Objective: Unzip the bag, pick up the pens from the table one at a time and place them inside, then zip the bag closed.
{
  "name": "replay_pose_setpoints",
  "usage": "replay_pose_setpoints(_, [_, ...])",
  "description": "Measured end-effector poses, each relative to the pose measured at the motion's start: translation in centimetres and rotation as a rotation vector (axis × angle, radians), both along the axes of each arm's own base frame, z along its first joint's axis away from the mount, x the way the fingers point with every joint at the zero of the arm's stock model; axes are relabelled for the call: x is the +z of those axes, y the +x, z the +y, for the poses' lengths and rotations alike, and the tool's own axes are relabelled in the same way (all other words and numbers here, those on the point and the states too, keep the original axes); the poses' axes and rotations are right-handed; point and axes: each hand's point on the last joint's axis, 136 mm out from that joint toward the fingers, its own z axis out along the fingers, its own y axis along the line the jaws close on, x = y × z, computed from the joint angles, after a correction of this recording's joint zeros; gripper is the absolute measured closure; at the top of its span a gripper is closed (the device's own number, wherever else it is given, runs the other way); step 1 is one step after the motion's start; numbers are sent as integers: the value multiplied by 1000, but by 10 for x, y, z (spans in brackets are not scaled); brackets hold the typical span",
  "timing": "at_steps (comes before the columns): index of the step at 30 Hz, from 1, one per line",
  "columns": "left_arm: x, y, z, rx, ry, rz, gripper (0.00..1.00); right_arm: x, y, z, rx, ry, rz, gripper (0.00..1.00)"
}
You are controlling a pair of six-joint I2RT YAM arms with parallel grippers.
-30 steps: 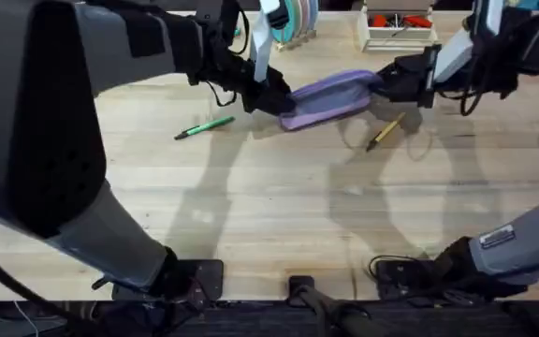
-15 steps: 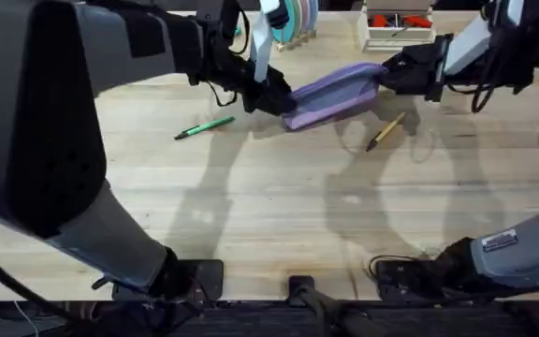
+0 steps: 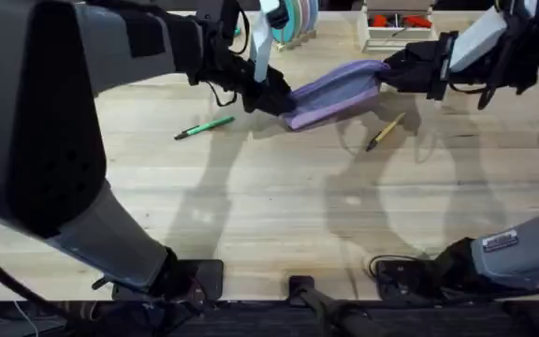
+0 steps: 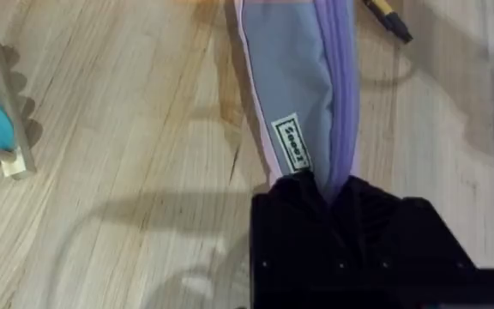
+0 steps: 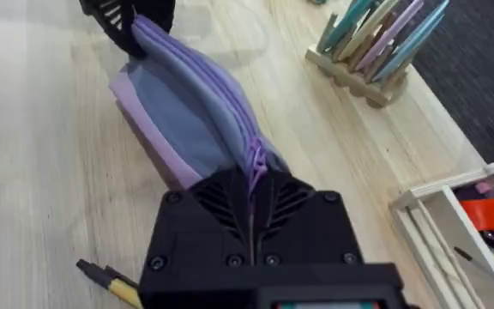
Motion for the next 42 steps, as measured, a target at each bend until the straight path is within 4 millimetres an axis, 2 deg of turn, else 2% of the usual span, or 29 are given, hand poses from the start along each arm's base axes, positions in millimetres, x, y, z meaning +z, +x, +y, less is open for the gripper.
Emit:
replay_pose_setpoints(3, [0, 0, 0, 0, 0, 0, 959, 0, -1, 0, -10, -4, 19, 971])
replay_pose_setpoints(7, [0, 0, 0, 0, 1, 0, 959, -11, -6, -3, -29, -50, 81, 971])
replay_pose_setpoints(12, [-2, 0, 1, 5, 11, 4, 958, -28, -11, 1, -32, -169, 141, 972])
replay_pose_setpoints(16, [-3, 0, 3, 9, 16, 8, 959, -32, -12, 7, -23, -266, 136, 972])
replay_pose_setpoints(24, [-3, 1, 6, 16, 17, 11, 959, -15, -14, 11, -24, -336, 88, 972])
replay_pose_setpoints(33, [-2, 2, 5, 14, 12, 4, 959, 13, -18, 13, -53, -354, 35, 972])
replay_pose_setpoints(42, [-3, 2, 5, 16, 17, 5, 959, 24, -20, 24, -51, -368, 13, 972])
